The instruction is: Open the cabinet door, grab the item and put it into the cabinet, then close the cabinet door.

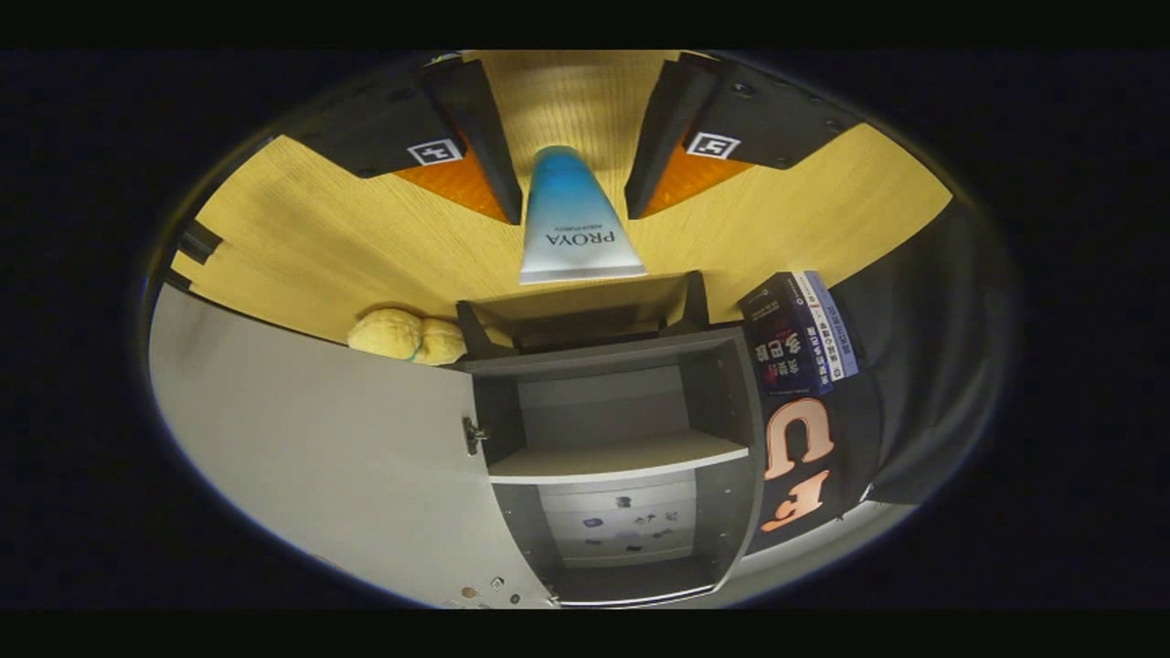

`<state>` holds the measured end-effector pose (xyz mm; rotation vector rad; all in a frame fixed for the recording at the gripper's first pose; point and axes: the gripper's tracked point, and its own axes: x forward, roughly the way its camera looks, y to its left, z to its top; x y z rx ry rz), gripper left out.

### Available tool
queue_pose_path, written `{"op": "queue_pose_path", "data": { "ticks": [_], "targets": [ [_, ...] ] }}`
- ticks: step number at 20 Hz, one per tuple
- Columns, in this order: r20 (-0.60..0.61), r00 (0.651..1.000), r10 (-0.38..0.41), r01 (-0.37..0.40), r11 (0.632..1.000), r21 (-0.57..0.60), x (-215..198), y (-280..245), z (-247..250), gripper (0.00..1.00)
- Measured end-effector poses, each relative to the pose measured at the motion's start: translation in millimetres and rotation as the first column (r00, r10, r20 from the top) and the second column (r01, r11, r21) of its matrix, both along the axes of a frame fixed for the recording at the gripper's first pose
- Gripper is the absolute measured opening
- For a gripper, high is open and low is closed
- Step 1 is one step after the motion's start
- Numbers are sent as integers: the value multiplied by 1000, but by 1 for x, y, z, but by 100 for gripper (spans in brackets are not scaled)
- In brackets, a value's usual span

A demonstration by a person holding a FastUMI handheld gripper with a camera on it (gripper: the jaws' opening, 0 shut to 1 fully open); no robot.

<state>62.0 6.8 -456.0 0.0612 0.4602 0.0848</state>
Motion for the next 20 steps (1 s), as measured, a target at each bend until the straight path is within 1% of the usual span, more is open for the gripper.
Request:
{"op": "queue_pose_path", "data": {
  "ticks": [1, 2, 3, 4, 5, 10, 18, 20],
  "targets": [
    [-6, 1000, -8, 8, 1000, -7, 1, -3, -3, 69],
    [-5, 1000, -12, 12, 1000, -4, 2, -4, -1, 62],
    [-15, 1000, -17, 17, 1000, -2, 2, -4, -1, 59],
    [-26, 999, -20, 20, 1000, 3, 1, -3, -1, 58],
    [-39, 999, -19, 19, 1000, 11, 1, -1, 0, 55],
    [-47, 999, 6, -3, 998, 56, 10, 12, 33, 55],
    [29, 998, 55, -56, 998, 40, 44, 33, 132, 55],
    [56, 996, 70, -71, 997, 17, 53, 40, 159, 55]
  ]
}}
